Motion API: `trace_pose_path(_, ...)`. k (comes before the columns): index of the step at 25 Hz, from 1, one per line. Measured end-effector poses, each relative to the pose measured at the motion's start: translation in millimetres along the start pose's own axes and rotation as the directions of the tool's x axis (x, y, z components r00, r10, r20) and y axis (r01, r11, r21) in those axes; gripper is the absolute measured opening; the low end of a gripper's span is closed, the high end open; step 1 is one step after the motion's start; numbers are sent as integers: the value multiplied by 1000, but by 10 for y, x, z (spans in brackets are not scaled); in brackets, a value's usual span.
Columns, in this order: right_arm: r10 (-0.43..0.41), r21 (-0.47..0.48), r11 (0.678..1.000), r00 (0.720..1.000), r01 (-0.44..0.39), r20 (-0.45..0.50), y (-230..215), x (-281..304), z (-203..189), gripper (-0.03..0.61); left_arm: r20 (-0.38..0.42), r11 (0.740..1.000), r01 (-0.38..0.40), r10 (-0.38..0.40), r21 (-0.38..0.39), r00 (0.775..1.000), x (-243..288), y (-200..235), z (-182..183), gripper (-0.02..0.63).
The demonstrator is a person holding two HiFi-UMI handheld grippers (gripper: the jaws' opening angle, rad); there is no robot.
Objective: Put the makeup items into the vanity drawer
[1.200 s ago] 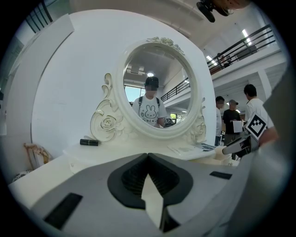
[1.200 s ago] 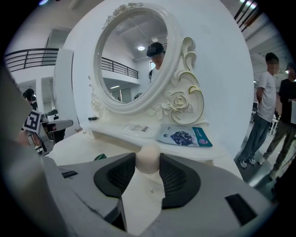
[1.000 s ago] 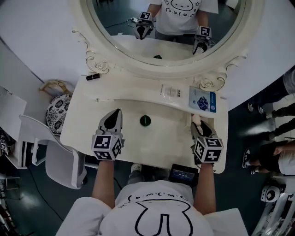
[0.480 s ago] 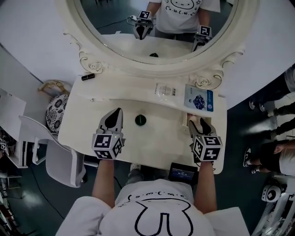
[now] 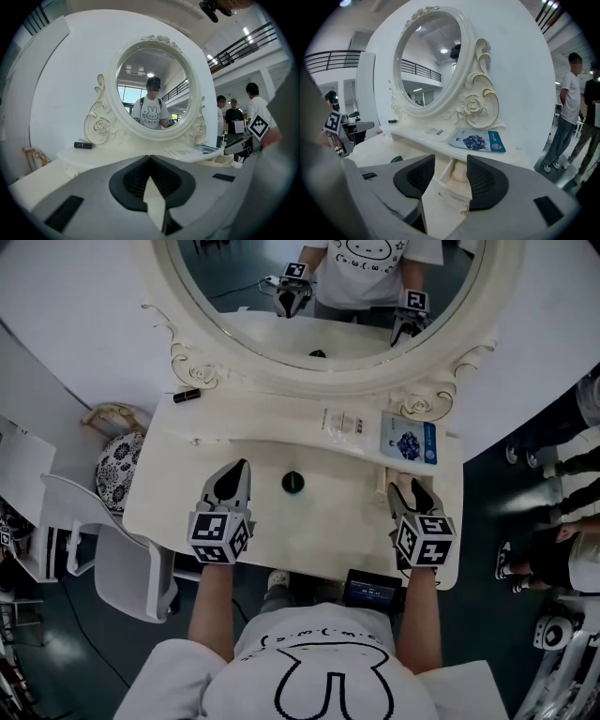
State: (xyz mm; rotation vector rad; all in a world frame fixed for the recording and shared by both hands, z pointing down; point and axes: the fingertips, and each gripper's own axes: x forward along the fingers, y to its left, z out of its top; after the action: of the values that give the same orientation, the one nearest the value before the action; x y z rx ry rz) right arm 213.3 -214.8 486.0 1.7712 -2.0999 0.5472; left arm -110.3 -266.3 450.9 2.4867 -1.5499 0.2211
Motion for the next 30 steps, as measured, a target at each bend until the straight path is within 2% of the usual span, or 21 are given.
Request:
trace_pose_path(10, -29, 20, 999, 998, 28, 57, 362, -83, 132, 187, 26, 1000, 1, -1, -6, 1000, -266, 355, 52, 14)
trace_pose_path(18, -4, 28, 1000, 998, 2, 66, 951, 1, 109, 187, 31, 1000, -6, 6, 5, 1000, -568, 783, 57, 14)
trace_pose_path(30, 98, -28, 995, 994, -97, 52, 1710, 287, 191, 187, 47, 989, -141, 143, -37, 989, -1119, 1547, -32, 14)
